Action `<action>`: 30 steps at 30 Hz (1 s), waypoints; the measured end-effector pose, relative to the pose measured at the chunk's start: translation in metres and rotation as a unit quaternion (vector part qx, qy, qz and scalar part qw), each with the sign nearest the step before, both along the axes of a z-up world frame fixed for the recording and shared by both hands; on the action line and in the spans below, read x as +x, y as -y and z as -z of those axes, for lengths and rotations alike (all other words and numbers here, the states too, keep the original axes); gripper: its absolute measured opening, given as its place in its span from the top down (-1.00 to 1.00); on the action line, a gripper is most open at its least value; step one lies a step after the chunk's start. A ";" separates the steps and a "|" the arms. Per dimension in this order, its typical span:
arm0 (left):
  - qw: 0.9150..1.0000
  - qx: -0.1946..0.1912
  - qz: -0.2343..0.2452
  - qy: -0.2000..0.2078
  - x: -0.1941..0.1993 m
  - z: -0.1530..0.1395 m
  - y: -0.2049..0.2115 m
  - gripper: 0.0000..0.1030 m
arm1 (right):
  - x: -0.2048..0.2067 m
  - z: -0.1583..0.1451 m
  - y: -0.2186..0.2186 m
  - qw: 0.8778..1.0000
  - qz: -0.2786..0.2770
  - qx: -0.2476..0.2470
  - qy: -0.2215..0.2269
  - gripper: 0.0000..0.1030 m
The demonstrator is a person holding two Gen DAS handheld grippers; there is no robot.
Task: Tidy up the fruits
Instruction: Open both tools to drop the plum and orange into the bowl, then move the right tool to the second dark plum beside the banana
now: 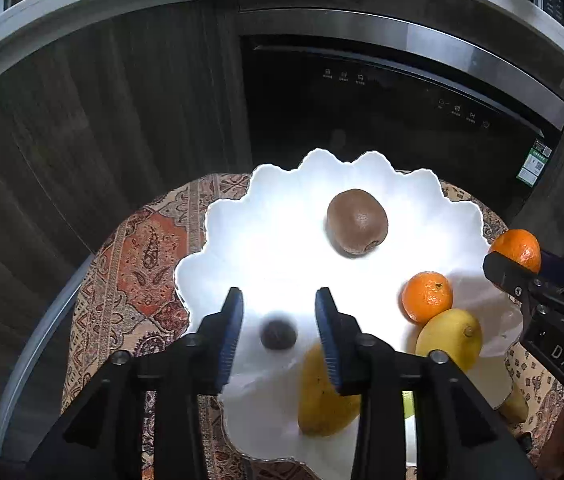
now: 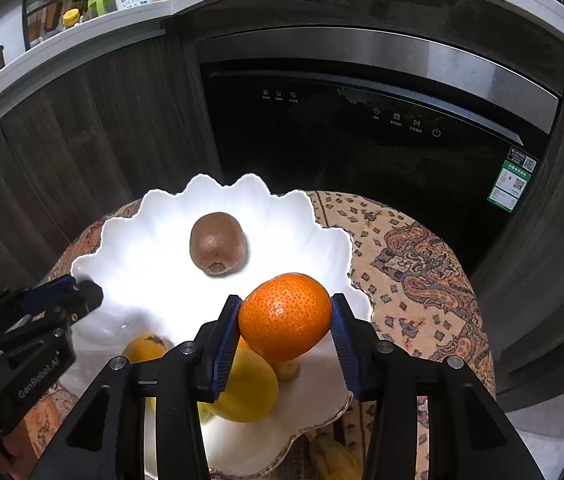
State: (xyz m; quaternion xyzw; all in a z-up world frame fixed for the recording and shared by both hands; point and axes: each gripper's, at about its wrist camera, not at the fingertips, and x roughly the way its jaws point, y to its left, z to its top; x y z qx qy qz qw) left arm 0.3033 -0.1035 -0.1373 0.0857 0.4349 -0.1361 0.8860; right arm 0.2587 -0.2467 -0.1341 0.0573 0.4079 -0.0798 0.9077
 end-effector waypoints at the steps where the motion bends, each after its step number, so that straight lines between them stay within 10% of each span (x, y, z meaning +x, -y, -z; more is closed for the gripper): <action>1: 1.000 0.000 -0.001 -0.001 0.000 0.000 0.000 0.09 | 0.001 0.000 0.000 1.000 0.000 -0.002 -0.001 0.10; 9: 1.000 -0.001 -0.017 0.009 -0.005 -0.011 -0.002 -0.50 | -0.008 -0.021 0.001 0.999 0.020 -0.042 0.025 -0.55; 30: 0.998 -0.013 -0.004 0.063 -0.059 -0.074 0.014 -0.83 | -0.068 -0.083 0.017 0.995 0.039 -0.055 0.073 -0.61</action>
